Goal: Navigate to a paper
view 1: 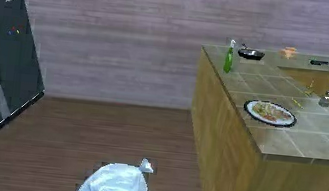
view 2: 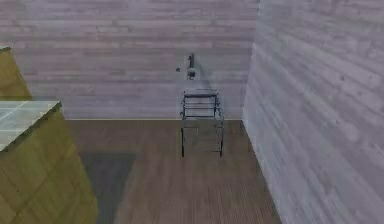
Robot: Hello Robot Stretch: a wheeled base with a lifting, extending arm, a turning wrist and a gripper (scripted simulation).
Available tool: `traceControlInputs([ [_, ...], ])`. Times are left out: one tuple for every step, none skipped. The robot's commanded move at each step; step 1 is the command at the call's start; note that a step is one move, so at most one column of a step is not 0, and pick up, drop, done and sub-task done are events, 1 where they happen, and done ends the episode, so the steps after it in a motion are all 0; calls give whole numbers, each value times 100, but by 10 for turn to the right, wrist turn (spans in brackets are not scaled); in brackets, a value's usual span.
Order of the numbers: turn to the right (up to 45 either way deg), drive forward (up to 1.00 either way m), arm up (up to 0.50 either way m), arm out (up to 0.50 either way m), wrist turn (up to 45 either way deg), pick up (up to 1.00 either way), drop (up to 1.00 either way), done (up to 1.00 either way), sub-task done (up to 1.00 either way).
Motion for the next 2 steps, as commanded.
traceControlInputs([
  [-450, 0, 0, 0, 0, 0, 0, 0, 0],
  [-450, 0, 0, 0, 0, 0, 0, 0, 0],
])
